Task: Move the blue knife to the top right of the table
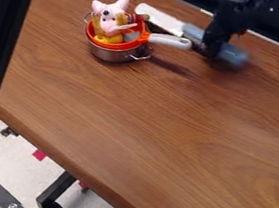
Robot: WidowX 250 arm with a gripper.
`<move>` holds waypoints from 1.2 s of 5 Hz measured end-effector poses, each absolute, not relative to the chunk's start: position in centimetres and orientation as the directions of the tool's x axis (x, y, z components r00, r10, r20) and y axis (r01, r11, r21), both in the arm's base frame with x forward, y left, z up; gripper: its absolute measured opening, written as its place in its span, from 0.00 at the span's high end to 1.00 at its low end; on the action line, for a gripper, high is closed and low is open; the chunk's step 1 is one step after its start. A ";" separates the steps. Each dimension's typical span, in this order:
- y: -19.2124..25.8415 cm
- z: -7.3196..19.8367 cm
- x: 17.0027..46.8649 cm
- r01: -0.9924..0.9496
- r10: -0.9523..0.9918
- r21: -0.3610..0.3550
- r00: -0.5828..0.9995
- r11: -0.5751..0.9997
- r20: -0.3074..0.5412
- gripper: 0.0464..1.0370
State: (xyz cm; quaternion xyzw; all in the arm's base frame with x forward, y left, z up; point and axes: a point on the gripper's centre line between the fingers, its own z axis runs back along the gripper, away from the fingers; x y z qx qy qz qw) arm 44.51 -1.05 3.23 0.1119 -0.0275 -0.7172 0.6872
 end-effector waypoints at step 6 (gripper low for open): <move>-3.2 9.0 39.8 0.983 -0.997 0.168 0.075 0.080 0.033 0.04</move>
